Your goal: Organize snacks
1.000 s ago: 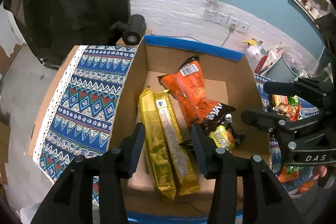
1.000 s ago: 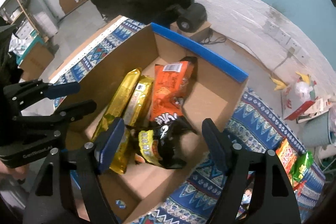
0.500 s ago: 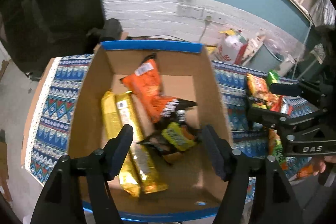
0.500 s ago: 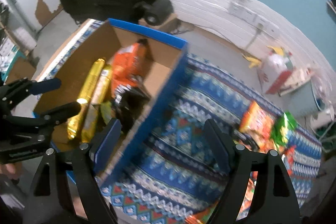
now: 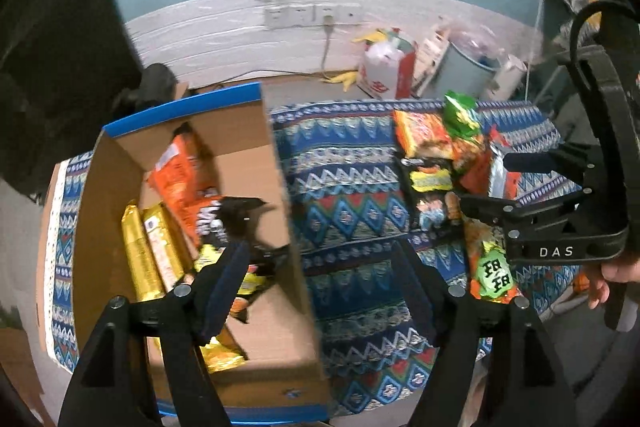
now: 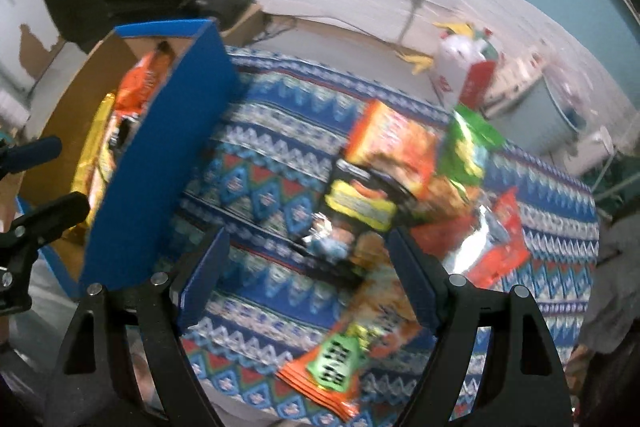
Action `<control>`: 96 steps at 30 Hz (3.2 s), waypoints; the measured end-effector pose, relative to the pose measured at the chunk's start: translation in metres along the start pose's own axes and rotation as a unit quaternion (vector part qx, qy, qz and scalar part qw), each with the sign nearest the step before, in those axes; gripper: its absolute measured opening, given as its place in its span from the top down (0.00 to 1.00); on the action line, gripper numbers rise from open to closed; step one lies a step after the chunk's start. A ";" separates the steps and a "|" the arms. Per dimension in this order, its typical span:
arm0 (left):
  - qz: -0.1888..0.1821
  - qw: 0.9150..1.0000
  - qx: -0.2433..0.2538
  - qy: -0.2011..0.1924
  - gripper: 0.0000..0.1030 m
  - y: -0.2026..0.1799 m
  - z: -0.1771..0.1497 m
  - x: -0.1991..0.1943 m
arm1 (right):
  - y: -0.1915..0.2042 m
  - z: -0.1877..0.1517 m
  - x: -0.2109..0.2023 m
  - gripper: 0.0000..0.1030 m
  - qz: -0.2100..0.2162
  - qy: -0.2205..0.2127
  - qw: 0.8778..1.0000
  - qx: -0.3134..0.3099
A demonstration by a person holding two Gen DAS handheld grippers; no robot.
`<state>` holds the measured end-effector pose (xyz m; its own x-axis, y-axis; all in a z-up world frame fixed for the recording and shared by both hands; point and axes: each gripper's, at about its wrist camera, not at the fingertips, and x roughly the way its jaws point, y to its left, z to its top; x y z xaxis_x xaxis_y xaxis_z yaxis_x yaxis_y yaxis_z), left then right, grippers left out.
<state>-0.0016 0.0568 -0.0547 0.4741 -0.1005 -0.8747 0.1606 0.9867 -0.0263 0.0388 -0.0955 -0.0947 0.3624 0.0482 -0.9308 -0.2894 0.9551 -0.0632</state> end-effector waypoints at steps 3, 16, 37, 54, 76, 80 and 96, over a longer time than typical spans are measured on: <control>-0.003 1.000 0.012 0.004 0.24 -0.014 0.000 0.005 | -0.018 -0.015 0.003 0.21 -0.011 0.008 1.000 0.017; -0.015 0.997 0.058 0.054 0.24 -0.068 -0.016 0.047 | -0.061 -0.074 0.041 0.21 -0.012 0.074 0.994 0.085; -0.014 0.993 0.032 0.109 0.24 -0.072 -0.025 0.102 | -0.055 -0.092 0.082 0.64 -0.021 0.095 0.994 0.044; -0.055 0.992 -0.031 0.105 0.20 -0.109 0.032 0.138 | -0.130 -0.082 0.032 0.64 -0.040 0.020 0.998 0.054; -0.040 0.984 -0.087 0.147 0.16 -0.126 0.058 0.206 | -0.192 -0.068 0.045 0.64 -0.071 0.008 0.994 0.079; -0.035 0.988 -0.048 0.140 0.23 -0.137 0.057 0.208 | -0.191 -0.063 0.046 0.64 -0.069 0.007 0.994 0.078; -0.030 0.993 -0.011 0.110 0.38 -0.121 0.038 0.172 | -0.174 -0.050 0.038 0.64 -0.067 -0.002 0.996 0.060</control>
<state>0.0936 -0.0849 -0.1832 0.2627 -0.1315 -0.9559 0.1634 0.9824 -0.0902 0.0581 -0.2741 -0.1368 0.3944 -0.0818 -0.9153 -0.1304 0.9810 -0.1438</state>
